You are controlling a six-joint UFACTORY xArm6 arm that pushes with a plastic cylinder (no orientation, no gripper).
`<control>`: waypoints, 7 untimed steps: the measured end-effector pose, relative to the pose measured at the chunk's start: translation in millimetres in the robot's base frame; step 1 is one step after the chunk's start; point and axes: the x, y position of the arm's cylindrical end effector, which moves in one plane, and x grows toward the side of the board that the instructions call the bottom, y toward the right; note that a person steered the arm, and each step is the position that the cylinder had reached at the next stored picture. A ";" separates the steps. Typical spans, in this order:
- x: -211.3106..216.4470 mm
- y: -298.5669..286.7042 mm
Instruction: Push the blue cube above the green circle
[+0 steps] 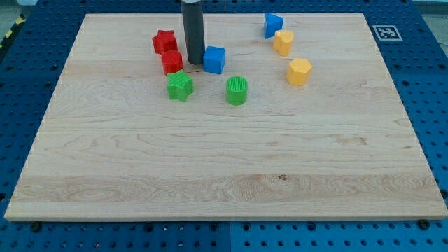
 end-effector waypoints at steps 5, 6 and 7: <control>40.1 13.2; 29.7 35.7; 28.0 43.3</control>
